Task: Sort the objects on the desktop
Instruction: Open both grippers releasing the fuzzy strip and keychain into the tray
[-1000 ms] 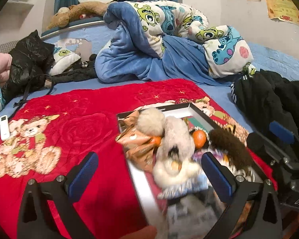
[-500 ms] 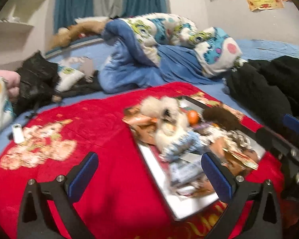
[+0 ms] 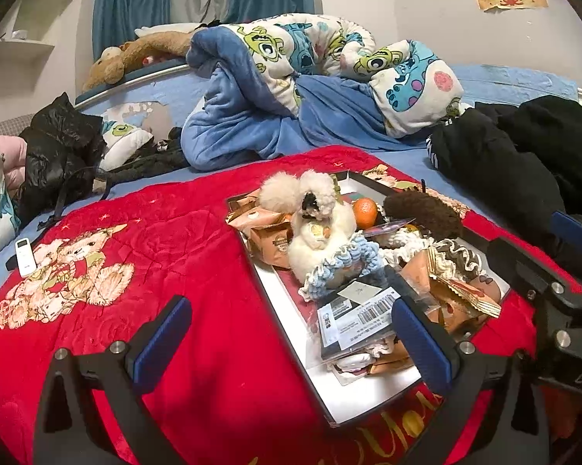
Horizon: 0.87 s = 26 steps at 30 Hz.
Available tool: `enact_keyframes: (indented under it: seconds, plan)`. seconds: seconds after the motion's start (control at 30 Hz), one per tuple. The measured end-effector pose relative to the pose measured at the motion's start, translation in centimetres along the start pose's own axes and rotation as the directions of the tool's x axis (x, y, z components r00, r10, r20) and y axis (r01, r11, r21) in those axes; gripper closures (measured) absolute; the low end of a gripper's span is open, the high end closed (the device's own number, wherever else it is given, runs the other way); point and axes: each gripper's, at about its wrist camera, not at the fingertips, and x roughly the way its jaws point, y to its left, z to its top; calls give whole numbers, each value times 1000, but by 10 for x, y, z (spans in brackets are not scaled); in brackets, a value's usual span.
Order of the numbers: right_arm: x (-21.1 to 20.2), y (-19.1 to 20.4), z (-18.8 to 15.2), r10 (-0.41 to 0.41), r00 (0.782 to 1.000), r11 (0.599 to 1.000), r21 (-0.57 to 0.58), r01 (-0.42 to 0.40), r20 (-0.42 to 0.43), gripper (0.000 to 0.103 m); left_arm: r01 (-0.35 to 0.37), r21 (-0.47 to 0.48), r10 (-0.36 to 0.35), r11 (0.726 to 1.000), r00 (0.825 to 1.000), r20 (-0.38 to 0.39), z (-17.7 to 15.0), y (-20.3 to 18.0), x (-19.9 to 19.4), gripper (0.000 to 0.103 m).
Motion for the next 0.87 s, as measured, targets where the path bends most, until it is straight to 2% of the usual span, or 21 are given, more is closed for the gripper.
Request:
enact_keyframes:
  seconds: [0.4, 0.87]
  plan:
    - [2, -1, 0, 10, 1000, 1000, 14, -9, -16, 0, 10, 24, -10, 1000, 1000, 23, -1, -5, -5, 0]
    - [4, 0, -1, 15, 1000, 1000, 8, -14, -23, 0, 20, 30, -21, 999, 1000, 15, -2, -7, -4, 0]
